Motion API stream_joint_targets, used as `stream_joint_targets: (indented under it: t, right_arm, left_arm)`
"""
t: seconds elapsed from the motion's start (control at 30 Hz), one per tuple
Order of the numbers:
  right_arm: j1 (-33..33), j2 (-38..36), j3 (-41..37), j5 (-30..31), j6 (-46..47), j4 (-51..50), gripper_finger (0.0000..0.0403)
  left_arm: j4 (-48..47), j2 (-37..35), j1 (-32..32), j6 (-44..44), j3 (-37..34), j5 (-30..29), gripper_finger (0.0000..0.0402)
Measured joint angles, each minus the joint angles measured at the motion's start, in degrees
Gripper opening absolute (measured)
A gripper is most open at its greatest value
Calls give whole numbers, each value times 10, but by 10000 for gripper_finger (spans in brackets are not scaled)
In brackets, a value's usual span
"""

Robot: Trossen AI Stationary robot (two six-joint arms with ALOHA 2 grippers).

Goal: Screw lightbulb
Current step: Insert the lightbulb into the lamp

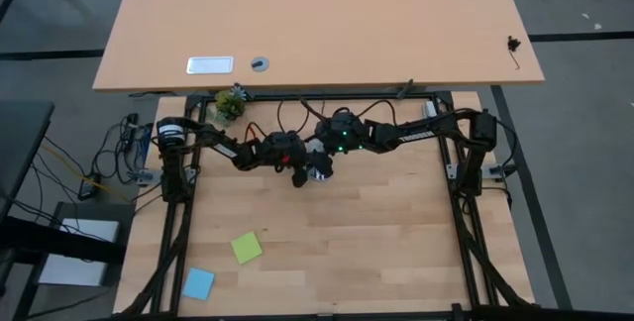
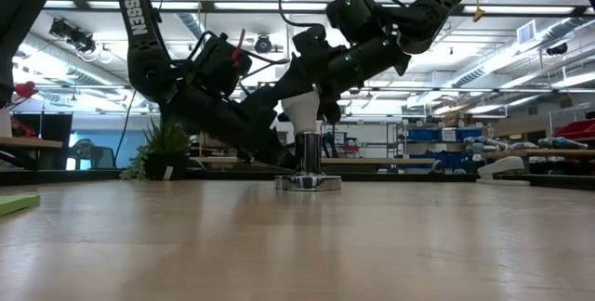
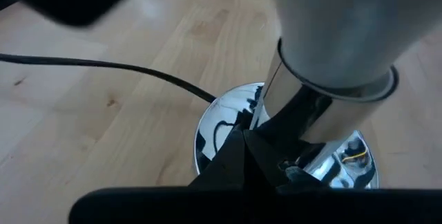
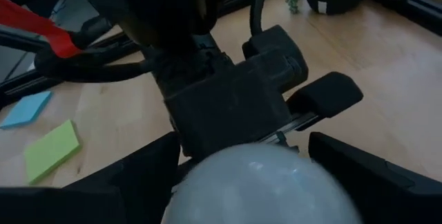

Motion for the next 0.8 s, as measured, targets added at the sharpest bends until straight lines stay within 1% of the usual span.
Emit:
stream_joint_targets:
  t: [0.17,0.27,0.53,0.63,0.7,0.8]
  right_arm:
    - [12,0,0,0,-37,1,328]
    - [18,0,0,1,-53,1,321]
    - [22,0,0,13,-62,-1,273]
    - [22,0,0,13,-62,-1,262]
    - [22,0,0,13,-62,-1,262]
    - [22,-1,1,13,-63,-2,275]
  left_arm:
    - [-2,0,0,0,0,-4,0]
    - [-2,0,1,0,0,-5,0]
    - [-4,0,1,5,0,-6,0]
    - [-6,0,1,7,0,-6,0]
    - [-9,0,1,7,0,-6,0]
    - [-14,-1,1,8,0,-6,0]
